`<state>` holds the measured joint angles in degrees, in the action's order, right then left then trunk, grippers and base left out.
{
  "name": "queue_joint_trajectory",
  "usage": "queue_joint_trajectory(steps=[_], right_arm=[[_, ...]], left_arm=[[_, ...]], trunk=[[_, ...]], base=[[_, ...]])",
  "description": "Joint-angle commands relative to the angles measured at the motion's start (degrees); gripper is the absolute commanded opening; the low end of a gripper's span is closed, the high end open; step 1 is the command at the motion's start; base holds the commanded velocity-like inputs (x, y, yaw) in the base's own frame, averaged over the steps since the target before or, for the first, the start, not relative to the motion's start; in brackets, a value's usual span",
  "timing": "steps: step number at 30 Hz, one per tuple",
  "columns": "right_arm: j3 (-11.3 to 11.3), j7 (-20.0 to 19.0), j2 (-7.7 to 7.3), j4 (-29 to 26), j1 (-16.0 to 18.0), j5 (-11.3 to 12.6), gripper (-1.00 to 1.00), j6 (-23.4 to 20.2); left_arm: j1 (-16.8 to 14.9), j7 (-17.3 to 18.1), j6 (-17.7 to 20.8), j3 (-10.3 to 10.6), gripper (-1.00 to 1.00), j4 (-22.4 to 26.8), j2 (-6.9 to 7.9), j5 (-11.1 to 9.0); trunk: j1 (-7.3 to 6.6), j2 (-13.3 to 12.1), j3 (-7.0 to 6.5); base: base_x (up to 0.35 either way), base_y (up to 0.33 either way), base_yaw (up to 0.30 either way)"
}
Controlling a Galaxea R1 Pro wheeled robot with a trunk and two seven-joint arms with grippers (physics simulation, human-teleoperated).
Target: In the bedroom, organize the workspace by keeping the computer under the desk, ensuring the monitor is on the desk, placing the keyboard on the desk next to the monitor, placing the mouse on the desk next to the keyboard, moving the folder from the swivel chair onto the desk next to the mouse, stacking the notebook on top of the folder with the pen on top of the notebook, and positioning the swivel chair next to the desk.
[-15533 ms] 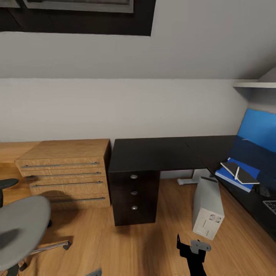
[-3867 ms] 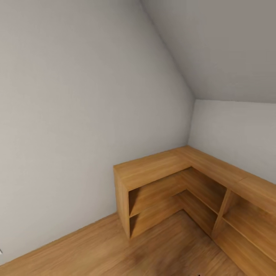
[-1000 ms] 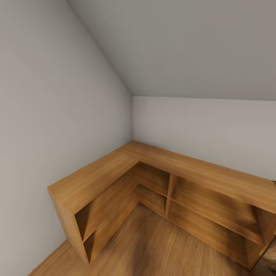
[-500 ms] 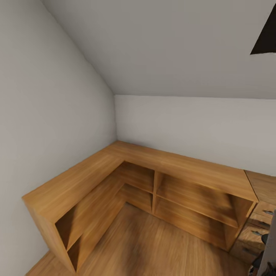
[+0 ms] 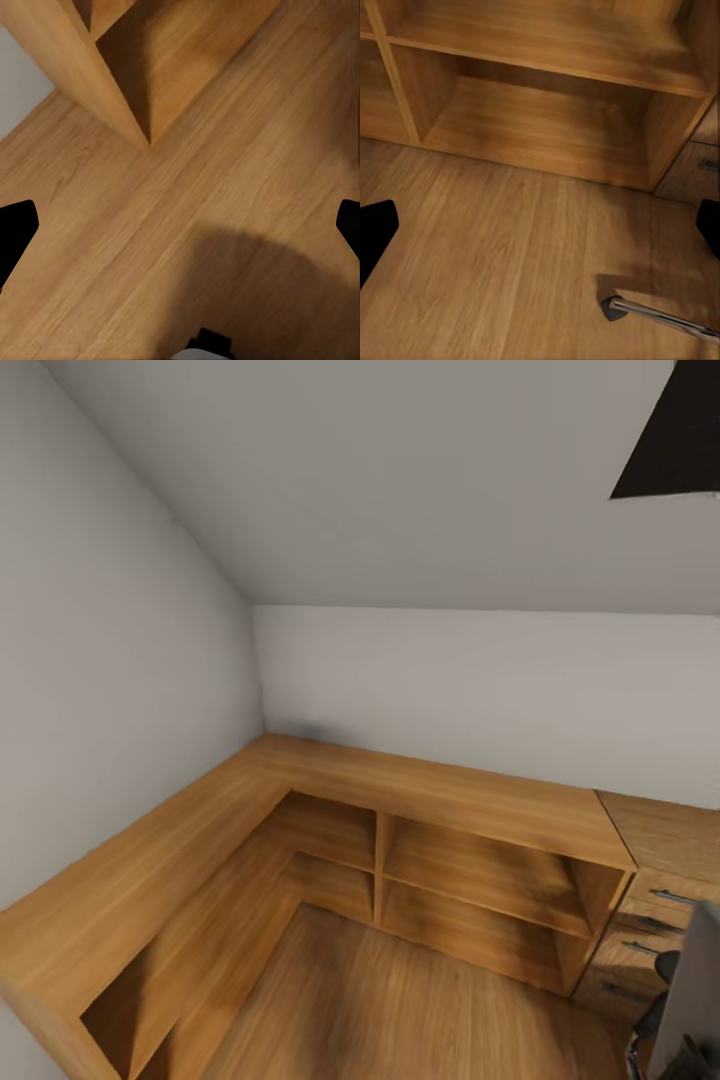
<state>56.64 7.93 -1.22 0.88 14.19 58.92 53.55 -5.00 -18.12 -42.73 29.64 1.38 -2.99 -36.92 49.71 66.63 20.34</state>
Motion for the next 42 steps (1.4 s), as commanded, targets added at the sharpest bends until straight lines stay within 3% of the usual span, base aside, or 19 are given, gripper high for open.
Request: queue_joint_trajectory(steps=[1, 22, 30, 42], right_arm=[[0.49, 0.6, 0.04, 0.09, 0.05, -0.23, 1.0, 0.06], [0.57, 0.59, 0.01, 0.08, 0.05, -0.3, 1.0, 0.06], [0.57, 0.59, -0.01, 0.01, 0.05, -0.3, 1.0, 0.06], [0.58, 0.59, -0.01, 0.0, 0.05, -0.3, 1.0, 0.34]], left_arm=[[-0.01, -0.52, -0.04, 0.47, 1.0, 0.03, 0.0, -0.03], [-0.01, -0.52, -0.1, 0.49, 1.0, 0.03, 0.0, -0.05], [-0.01, -0.52, 0.01, 0.5, 1.0, 0.03, 0.0, -0.09], [-0.01, -0.52, 0.1, 0.5, 1.0, 0.03, 0.0, -0.09]], trunk=[[0.03, 0.04, 0.1], [0.03, 0.04, 0.7], [0.03, 0.04, 0.72], [0.03, 0.04, 0.72]], base=[[0.259, 0.203, -0.279], [0.219, 0.253, -0.279], [0.028, 0.284, -0.286], [0.001, 0.037, -0.296]])
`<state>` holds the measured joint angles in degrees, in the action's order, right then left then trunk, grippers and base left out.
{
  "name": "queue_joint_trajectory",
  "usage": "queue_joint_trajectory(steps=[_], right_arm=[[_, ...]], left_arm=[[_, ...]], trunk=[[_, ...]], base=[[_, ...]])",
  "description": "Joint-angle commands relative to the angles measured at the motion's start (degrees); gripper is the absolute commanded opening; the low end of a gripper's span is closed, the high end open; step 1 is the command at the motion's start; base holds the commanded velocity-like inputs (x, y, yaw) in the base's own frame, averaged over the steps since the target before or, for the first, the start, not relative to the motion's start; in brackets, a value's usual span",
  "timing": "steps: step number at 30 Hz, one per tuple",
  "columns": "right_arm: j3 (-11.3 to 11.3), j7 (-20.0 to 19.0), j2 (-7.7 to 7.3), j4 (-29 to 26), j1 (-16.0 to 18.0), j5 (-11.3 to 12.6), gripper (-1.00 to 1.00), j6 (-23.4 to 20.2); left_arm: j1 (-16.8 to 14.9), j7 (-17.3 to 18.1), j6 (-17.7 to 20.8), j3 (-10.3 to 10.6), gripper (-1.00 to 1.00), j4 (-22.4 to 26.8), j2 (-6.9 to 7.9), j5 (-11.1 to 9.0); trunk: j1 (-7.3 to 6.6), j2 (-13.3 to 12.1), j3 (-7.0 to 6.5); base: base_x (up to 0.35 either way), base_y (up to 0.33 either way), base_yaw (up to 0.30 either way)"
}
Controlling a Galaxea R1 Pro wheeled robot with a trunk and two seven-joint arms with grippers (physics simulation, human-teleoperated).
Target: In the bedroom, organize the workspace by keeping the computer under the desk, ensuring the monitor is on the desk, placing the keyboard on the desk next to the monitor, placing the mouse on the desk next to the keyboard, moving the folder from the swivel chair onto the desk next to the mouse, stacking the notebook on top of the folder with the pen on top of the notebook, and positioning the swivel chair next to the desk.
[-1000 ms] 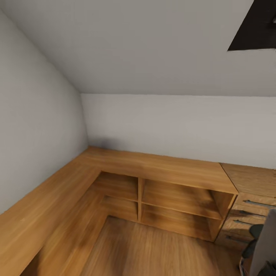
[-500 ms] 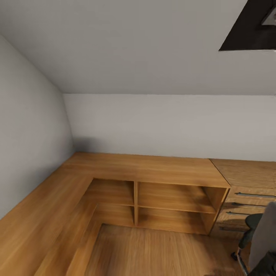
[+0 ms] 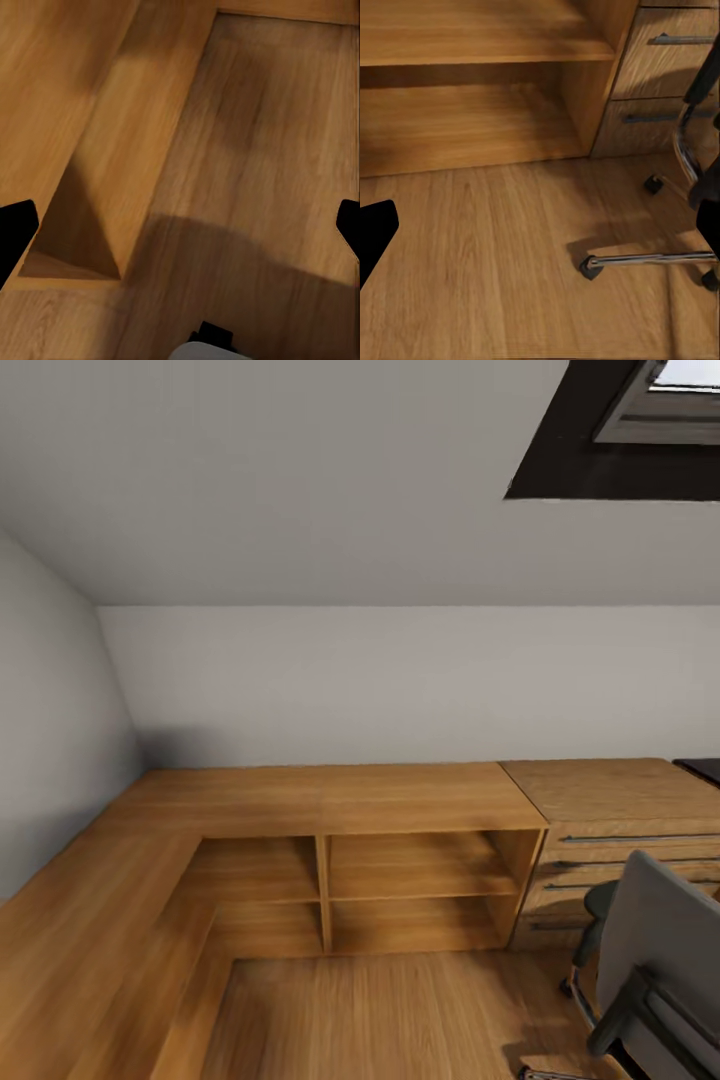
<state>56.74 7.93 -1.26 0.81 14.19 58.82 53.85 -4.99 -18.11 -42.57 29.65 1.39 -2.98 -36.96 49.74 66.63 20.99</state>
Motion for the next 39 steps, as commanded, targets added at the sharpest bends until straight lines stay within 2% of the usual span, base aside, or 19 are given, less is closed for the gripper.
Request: queue_joint_trajectory(steps=[1, 16, 28, 39], right_arm=[[0.47, 0.6, 0.02, 0.07, 0.05, -0.19, 1.0, 0.09], [0.47, 0.6, 0.02, 0.07, 0.05, -0.19, 1.0, 0.3], [0.47, 0.6, 0.02, 0.07, 0.05, -0.19, 1.0, 0.38], [0.54, 0.6, 0.02, 0.07, 0.05, -0.21, 1.0, 0.69]], left_arm=[[-0.02, -0.52, -0.06, 0.49, 1.0, 0.02, 0.0, -0.04], [-0.02, -0.51, -0.21, 0.49, 1.0, 0.02, 0.0, 0.01], [-0.02, -0.52, -0.23, 0.49, 1.0, 0.02, 0.0, 0.05], [-0.02, -0.52, -0.24, 0.49, 1.0, 0.02, 0.0, 0.05]], trunk=[[0.0, 0.04, 0.07], [0.0, 0.04, 0.07], [0.0, 0.04, 0.07], [0.0, 0.04, 0.07]], base=[[0.0, 0.003, -0.298], [0.008, 0.026, -0.299], [0.221, 0.186, -0.3], [0.065, 0.019, -0.3]])
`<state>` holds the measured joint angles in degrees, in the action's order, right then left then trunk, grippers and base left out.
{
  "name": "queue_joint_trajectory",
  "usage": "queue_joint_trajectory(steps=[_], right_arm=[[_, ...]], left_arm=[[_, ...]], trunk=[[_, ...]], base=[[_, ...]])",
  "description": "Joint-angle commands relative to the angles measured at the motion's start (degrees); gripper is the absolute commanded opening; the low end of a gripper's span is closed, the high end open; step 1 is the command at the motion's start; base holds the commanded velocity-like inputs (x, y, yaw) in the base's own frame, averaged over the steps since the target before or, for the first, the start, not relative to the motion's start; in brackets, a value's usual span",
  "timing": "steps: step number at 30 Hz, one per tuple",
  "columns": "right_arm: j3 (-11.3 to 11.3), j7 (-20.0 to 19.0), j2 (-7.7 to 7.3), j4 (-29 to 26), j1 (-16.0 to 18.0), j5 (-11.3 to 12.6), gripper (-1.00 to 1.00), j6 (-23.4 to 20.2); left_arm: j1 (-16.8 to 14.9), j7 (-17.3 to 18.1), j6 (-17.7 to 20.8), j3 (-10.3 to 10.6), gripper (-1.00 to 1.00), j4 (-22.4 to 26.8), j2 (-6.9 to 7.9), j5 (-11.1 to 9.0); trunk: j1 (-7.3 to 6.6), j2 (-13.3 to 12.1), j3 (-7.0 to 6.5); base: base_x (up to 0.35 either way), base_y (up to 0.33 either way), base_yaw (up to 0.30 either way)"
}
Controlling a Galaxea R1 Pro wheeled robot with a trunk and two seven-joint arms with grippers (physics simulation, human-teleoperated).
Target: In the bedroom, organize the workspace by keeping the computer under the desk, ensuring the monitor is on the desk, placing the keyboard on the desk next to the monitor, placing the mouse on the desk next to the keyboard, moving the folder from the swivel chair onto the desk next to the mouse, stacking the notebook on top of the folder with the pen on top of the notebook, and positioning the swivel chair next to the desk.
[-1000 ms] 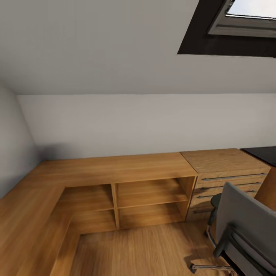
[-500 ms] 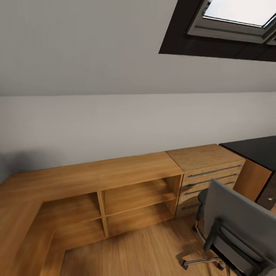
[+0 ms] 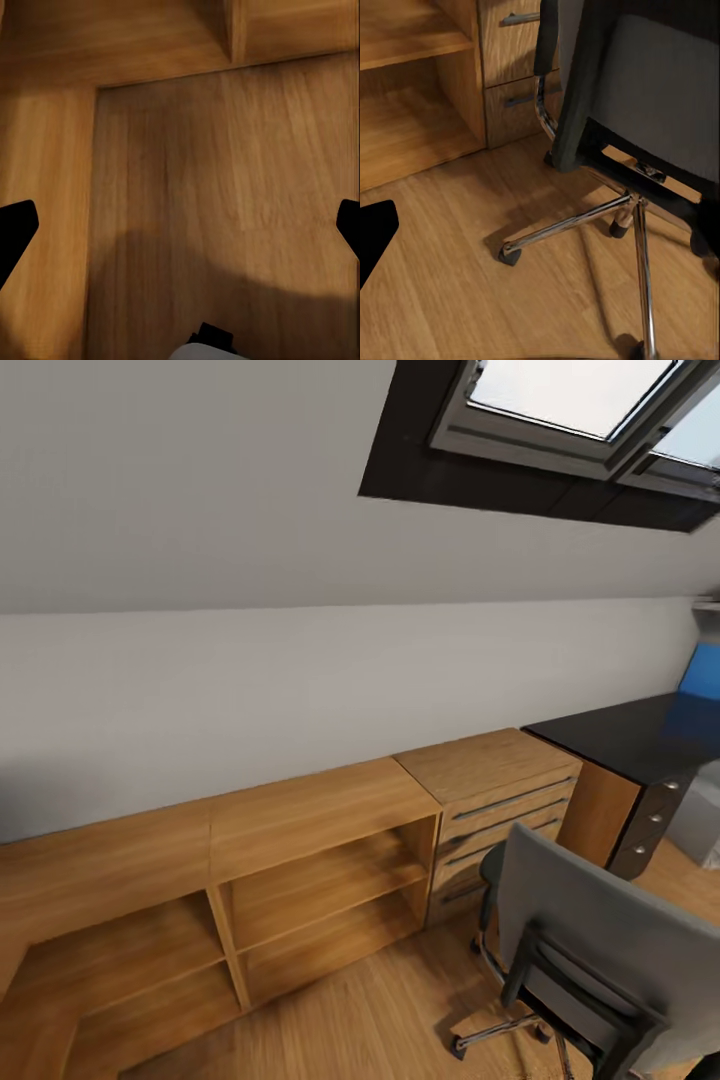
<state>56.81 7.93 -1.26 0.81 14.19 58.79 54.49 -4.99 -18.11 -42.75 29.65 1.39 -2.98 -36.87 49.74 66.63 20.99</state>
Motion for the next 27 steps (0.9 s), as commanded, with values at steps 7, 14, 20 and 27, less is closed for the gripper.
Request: queue_joint_trajectory(steps=[7, 14, 20, 27], right_arm=[[0.44, 0.6, 0.02, 0.07, 0.05, -0.18, 1.0, 0.04], [0.41, 0.6, -0.01, 0.08, 0.05, -0.17, 1.0, 0.01], [0.4, 0.6, 0.02, 0.12, 0.05, -0.22, 1.0, 0.0], [0.48, 0.6, 0.02, 0.12, 0.05, -0.25, 1.0, 0.0]], left_arm=[[-0.02, -0.52, -0.05, 0.49, 1.0, 0.02, 0.0, -0.05], [-0.02, -0.52, -0.05, 0.49, 1.0, 0.02, -0.04, -0.04], [-0.02, -0.52, -0.1, 0.49, 1.0, 0.02, -0.01, -0.04], [-0.02, -0.49, 0.04, 0.53, 1.0, 0.02, 0.07, -0.1]], trunk=[[0.0, 0.04, 0.07], [0.0, 0.04, 0.07], [0.0, 0.04, 0.07], [0.0, 0.04, 0.07]], base=[[0.003, 0.001, -0.3], [0.0, 0.0, -0.3], [0.0, 0.0, -0.3], [0.0, 0.0, -0.3]])
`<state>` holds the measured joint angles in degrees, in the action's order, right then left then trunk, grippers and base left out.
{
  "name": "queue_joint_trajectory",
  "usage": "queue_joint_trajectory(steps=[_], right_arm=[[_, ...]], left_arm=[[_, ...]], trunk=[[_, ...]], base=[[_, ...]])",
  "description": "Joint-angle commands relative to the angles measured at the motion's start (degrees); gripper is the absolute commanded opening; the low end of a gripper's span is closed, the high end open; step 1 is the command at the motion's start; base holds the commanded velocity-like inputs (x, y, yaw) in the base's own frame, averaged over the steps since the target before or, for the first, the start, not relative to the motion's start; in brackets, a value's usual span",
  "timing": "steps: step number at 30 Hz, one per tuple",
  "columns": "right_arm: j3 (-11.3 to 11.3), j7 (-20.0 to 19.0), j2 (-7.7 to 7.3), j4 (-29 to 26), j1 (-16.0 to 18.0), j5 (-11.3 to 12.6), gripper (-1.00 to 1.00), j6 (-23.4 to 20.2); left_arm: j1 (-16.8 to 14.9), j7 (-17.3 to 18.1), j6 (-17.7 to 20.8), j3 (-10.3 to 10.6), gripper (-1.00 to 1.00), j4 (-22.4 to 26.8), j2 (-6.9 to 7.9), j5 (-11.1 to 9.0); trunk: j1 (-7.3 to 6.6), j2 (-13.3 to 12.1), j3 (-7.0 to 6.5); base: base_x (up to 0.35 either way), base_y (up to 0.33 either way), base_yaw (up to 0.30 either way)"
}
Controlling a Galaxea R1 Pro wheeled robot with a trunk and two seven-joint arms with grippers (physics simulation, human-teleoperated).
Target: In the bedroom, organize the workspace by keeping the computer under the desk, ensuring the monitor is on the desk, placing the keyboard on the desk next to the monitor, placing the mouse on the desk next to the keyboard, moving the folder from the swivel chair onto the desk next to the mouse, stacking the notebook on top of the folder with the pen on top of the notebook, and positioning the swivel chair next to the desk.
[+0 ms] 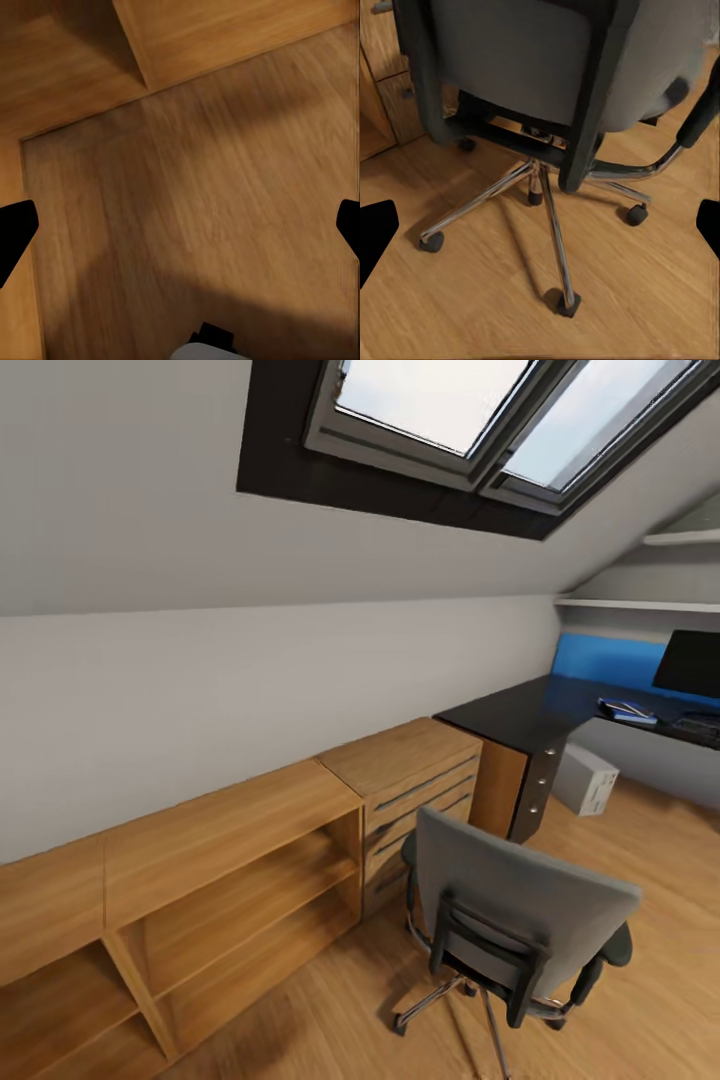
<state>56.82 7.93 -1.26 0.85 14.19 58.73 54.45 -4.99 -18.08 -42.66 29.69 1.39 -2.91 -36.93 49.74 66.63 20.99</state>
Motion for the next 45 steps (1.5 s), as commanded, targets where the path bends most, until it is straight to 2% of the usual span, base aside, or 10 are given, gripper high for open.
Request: queue_joint_trajectory(steps=[1, 18, 30, 45], right_arm=[[0.48, 0.6, 0.03, 0.08, 0.05, -0.2, 1.0, 0.04], [0.24, 0.6, -0.08, 0.12, 0.05, -0.12, 1.0, -0.4], [0.22, 0.6, -0.07, 0.12, 0.05, -0.11, 1.0, -0.48], [0.23, 0.6, -0.06, 0.12, 0.05, -0.11, 1.0, -0.48]], left_arm=[[-0.02, -0.49, -0.04, 0.49, 1.0, 0.02, -0.02, -0.05], [-0.02, 0.94, 0.03, 0.36, 1.0, 0.02, 0.07, -0.23], [-0.02, 0.94, -0.37, 0.29, 1.0, 0.02, 0.03, -0.16], [-0.02, 0.94, -0.33, 0.35, 1.0, 0.02, 0.1, -0.2]], trunk=[[0.0, 0.04, 0.07], [0.0, 0.04, 0.07], [0.0, 0.04, 0.07], [0.0, 0.04, 0.07]], base=[[0.0, 0.0, -0.3], [-0.144, 0.133, -0.3], [-0.014, 0.017, -0.3], [0.278, 0.0, -0.3]])
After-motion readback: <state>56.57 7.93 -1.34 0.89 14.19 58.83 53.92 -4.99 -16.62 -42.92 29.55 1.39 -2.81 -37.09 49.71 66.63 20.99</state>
